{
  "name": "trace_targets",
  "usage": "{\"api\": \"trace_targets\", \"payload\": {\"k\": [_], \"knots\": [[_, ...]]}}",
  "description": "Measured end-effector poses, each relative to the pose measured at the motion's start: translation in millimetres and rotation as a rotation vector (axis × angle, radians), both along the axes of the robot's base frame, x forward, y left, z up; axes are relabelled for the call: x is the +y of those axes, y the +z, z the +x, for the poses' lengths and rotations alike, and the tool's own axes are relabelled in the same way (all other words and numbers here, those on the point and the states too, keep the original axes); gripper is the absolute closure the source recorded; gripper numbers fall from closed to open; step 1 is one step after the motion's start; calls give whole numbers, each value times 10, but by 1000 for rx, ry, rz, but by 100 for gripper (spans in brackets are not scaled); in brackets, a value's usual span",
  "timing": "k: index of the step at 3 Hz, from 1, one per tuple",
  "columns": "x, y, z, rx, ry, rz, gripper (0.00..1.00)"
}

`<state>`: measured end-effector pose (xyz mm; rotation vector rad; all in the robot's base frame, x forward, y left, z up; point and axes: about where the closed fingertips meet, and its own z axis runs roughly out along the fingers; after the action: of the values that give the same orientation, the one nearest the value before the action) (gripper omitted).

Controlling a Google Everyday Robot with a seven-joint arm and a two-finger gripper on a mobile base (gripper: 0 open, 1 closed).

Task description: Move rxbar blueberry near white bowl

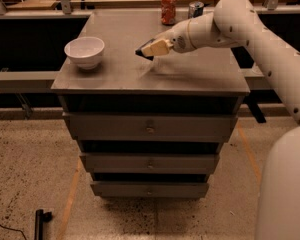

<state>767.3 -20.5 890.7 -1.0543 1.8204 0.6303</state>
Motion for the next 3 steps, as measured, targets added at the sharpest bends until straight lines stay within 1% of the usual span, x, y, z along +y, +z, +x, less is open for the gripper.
{"api": "trace_targets", "payload": {"k": [1,2,3], "knots": [[410,10,-99,26,106,24,83],[737,-25,-157,38,191,37,60],[1015,-100,-199,49,267,47,36]]}}
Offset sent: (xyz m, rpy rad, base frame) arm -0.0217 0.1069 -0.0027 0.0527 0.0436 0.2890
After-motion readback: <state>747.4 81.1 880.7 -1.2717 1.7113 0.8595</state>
